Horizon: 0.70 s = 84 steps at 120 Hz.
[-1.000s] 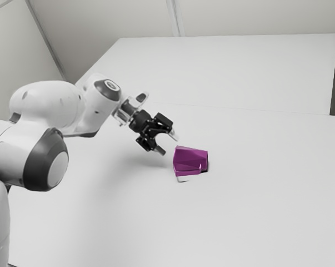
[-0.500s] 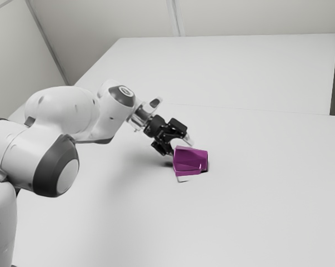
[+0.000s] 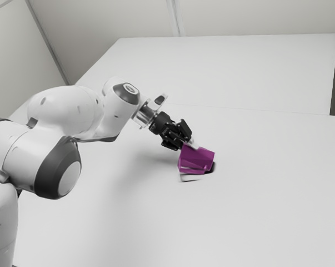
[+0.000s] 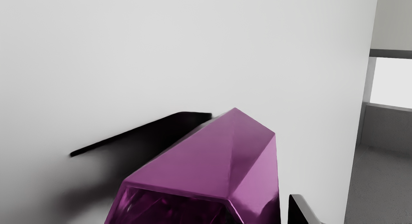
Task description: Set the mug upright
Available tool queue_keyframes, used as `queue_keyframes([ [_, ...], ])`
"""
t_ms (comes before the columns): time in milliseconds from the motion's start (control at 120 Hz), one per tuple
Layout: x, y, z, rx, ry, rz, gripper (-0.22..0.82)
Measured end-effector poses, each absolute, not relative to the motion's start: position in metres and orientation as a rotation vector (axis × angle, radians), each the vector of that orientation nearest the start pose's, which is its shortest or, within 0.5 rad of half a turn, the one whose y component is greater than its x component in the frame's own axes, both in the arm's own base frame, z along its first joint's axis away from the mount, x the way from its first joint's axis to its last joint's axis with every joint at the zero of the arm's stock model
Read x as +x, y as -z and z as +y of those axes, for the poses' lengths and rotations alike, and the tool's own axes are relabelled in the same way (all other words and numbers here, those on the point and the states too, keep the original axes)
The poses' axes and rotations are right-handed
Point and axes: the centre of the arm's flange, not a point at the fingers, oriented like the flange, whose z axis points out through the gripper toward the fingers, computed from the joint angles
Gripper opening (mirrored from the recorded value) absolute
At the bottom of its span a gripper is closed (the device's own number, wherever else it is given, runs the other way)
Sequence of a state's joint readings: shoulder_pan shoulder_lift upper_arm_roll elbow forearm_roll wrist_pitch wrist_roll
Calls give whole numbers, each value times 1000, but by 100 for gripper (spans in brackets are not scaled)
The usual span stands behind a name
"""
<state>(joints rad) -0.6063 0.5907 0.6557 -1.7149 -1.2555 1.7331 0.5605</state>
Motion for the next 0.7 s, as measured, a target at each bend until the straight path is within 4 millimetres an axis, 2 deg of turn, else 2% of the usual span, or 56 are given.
queue_keyframes([
  [192, 648, -309, -112, 2266, 80, -52, -12],
  [442, 649, -321, -114, 2264, 68, -57, -16],
  [542, 649, -335, -110, 2270, 56, -67, -16],
  [700, 642, -381, -105, 2341, 23, -159, -17],
])
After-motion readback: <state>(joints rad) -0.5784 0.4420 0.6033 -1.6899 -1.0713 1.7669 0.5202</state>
